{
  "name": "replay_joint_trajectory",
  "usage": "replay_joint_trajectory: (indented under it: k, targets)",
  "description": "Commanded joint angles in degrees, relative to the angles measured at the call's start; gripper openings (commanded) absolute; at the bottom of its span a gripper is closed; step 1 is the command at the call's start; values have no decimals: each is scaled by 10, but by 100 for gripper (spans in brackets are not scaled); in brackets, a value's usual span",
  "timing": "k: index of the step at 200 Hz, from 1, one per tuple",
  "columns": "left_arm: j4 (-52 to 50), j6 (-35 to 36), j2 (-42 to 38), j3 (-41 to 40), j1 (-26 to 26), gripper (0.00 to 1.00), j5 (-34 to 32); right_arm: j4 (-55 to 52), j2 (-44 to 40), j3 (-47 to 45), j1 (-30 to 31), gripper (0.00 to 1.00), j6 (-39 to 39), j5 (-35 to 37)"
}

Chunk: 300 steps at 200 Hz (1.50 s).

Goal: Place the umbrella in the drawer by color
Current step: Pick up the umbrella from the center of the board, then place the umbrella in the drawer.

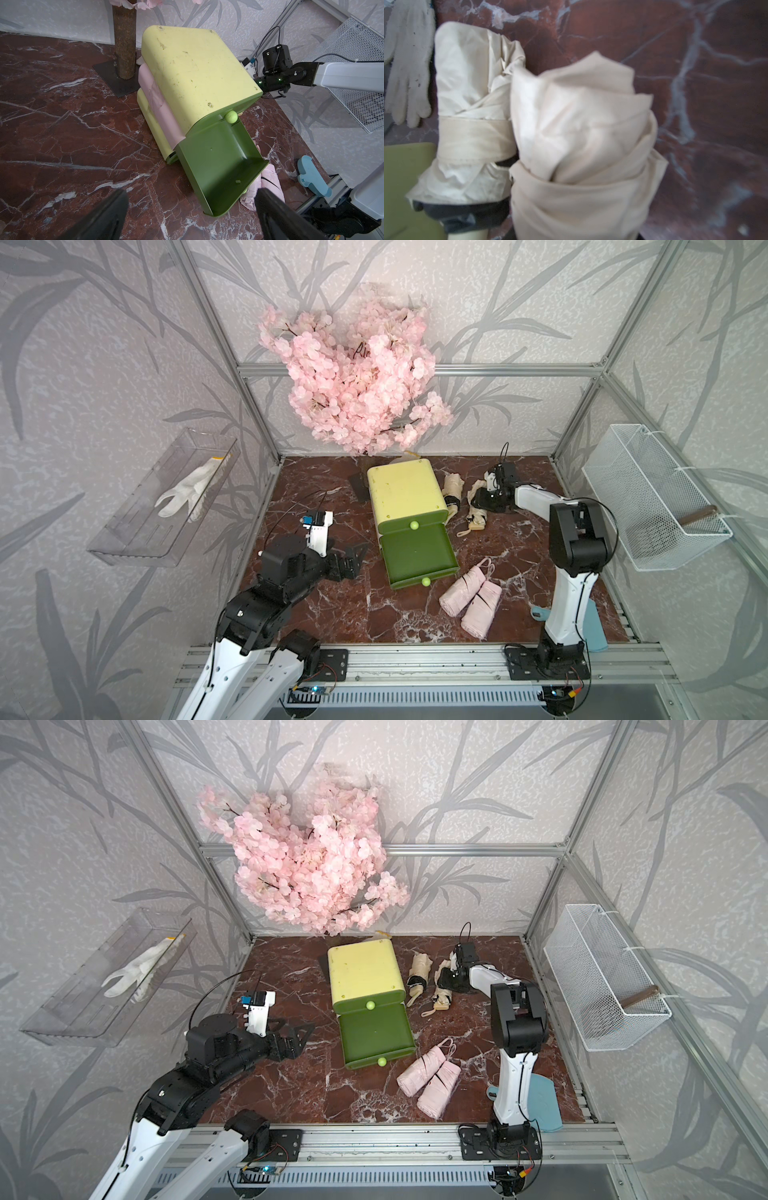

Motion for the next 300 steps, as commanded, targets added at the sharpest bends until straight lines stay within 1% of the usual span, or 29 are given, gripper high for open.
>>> replay_joint_trajectory:
  k: [1,8,24,41,53,66,87,102,114,129,147,162,189,221,256,300]
  targets:
    - [4,2,-3,-5,3,100,-11,60,-125,-50,-3,43,-23,54]
    - [6,0,-6,-6,3,100,-12,83,-162,-75,-3,42,-23,58]
    - [12,-9,-9,-8,3,100,-15,126,-275,-122,5,43,-30,69]
    - [23,-32,-10,-9,3,100,-16,144,-381,-148,33,42,-77,84]
    - [46,-63,-13,-18,3,100,-13,151,-443,-156,70,42,-134,85]
    - [90,-97,-16,-39,4,100,-4,155,-493,-157,120,42,-198,69]
    - [157,-144,-13,-78,3,100,-5,150,-531,-147,197,39,-271,14]
    - [187,-161,-5,-94,3,100,-12,146,-535,-145,252,37,-327,-35]
    - [197,-168,1,-99,3,100,-18,144,-528,-150,295,36,-377,-59]
    - [206,-172,4,-104,3,100,-28,147,-510,-163,334,35,-441,-66]
    - [210,-174,3,-110,4,100,-42,162,-479,-181,363,35,-510,-61]
    - [217,-177,4,-115,3,100,-51,182,-457,-190,382,35,-534,-58]
    - [252,-192,17,-129,4,100,-63,154,-420,-176,396,36,-552,-64]
    - [298,-202,63,-121,3,100,-51,105,-391,-193,400,45,-620,-79]
    - [338,-204,112,-109,3,100,-51,42,-359,-175,405,50,-645,-45]
    - [364,-205,169,-82,1,100,-23,-21,-317,-134,415,53,-671,-9]
